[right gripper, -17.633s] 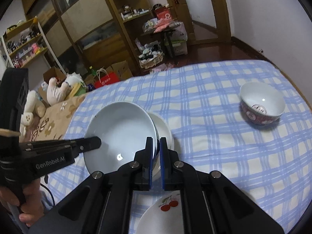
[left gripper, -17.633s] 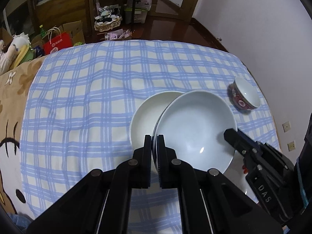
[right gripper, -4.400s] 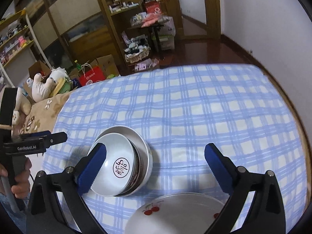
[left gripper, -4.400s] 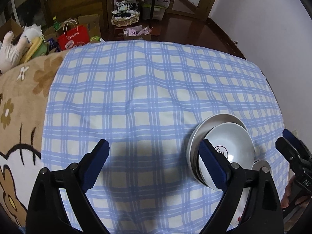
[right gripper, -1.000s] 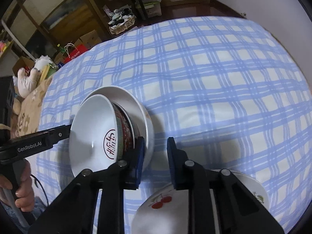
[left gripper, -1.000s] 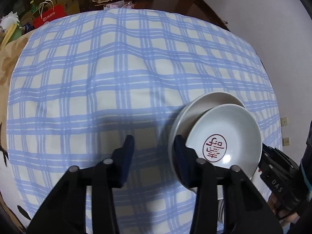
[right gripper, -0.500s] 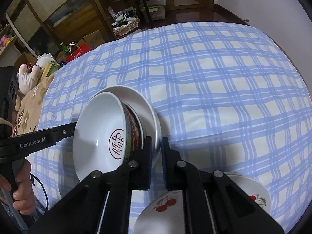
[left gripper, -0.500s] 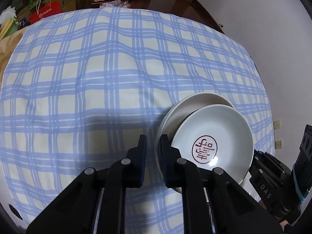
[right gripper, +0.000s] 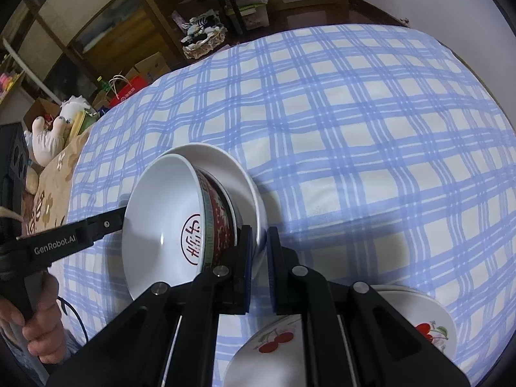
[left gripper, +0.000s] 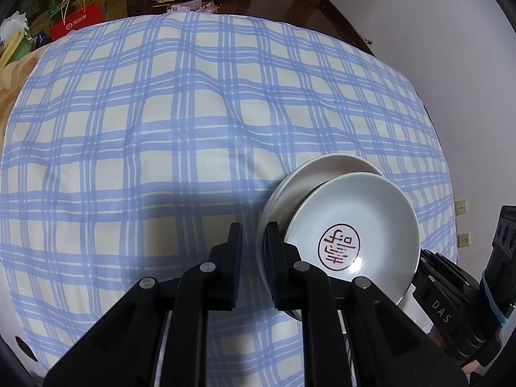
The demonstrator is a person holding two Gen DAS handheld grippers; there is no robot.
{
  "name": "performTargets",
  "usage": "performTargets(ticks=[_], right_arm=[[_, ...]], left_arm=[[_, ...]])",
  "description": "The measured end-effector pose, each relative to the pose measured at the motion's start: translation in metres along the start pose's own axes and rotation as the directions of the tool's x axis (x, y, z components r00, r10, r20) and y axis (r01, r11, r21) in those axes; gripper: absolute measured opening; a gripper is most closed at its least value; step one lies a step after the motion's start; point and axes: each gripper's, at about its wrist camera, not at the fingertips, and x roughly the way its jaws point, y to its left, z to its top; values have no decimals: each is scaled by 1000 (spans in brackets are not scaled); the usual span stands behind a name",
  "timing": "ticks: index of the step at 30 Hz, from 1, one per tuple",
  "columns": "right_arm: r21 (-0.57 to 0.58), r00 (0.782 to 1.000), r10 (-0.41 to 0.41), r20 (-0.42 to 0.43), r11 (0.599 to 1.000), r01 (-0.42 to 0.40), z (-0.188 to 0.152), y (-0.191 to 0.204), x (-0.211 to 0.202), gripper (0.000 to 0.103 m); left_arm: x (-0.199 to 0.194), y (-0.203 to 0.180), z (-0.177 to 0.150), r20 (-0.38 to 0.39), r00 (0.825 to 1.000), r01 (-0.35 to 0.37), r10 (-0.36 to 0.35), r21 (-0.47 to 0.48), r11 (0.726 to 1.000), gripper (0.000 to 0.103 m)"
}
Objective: Organize plates and bowls
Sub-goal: 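Lift the bowl stack and carry it toward the cherry plate stack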
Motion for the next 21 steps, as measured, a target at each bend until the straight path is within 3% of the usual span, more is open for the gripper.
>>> performTargets(ticks=[9,12,16,21], right_arm=[[2,1000,-6,2,1000,6,0,0,1,11],[-2,1000,-14,9,1000,14,-1,1,0,10],[18,999,-18,36,1000,17,-5,0,-5,9],[-41,997,-35,66,998,38,-6,4,-10,8]], left_arm=[[3,8,-3,9,1000,4,-4,-30,1000,13],[2,6,-4,12,1000,13,-13,-26,1000,4],[0,-2,-6,30,999,-24,24,-6,1000,3],[-1,-3,-5,26,1000,-6,7,-38,999,3]])
